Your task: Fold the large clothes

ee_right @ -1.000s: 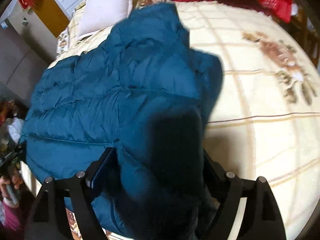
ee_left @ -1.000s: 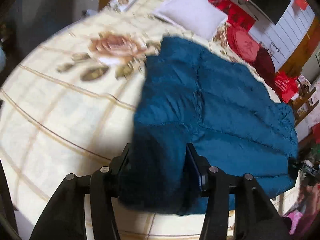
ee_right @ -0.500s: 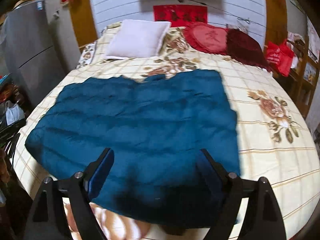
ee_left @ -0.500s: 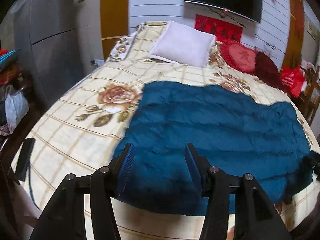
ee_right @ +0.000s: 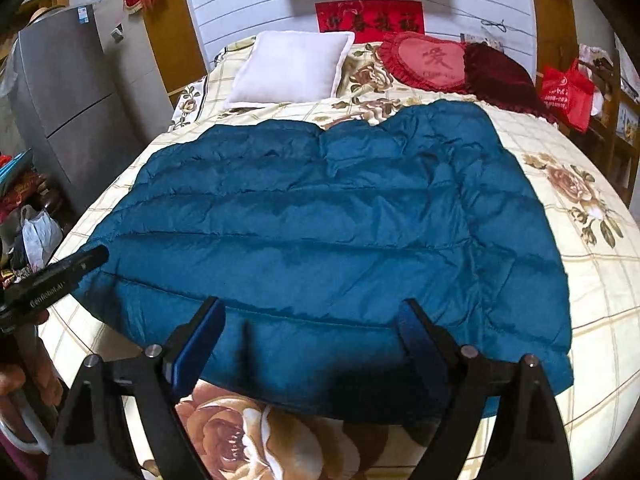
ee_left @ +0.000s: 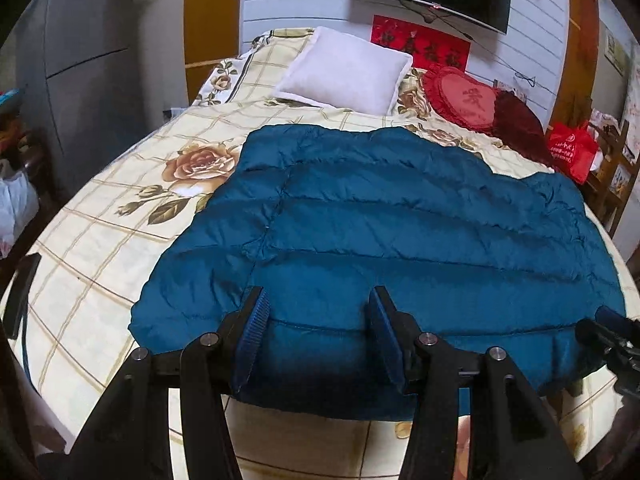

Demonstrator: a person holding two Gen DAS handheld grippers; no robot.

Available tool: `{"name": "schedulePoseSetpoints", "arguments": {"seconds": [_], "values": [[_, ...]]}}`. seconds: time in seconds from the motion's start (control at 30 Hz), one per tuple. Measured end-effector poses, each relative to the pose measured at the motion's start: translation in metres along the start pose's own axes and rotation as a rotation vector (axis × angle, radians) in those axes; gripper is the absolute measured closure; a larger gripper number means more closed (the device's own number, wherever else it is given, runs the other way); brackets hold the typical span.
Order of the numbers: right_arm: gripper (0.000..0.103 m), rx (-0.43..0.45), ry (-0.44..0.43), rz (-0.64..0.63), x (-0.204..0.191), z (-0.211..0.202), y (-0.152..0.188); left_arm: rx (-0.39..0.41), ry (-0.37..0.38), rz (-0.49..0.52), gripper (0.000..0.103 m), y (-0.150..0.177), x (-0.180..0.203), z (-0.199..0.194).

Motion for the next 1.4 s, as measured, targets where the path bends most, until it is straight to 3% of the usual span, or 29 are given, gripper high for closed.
{"name": "schedulePoseSetpoints", "arguments": {"seconds": [0.3,0.57,1.23,1.4], "values": [[0.012,-0.001,-0.022,-0.024,-0.017,0.003,0.000,0.004,-0.031,0.039,0.069,0.007,0.006,0.002],[0.012,0.033,0.021,-0.083,-0.033,-0.001,-0.004,0.008,-0.035,0.047,0.069,0.008,0.005,0.001],[0.008,0.021,0.006,-0.047,-0.029,0.001,-0.003,0.032,-0.021,0.067,0.069,0.011,0.013,-0.005],[0.008,0.019,0.000,-0.029,-0.024,0.000,0.000,0.040,-0.081,0.089,0.069,0.013,0.016,-0.007]]}}
Point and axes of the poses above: each gripper's, at about its wrist camera, not at the fingertips, and z roughly the way its jaws point, x to its right, y to its underside, the point moved 3 cm from there along z, roughly the way its jaws point, and after that the axes turned 6 degrees about -x, right-handed, at the moved point
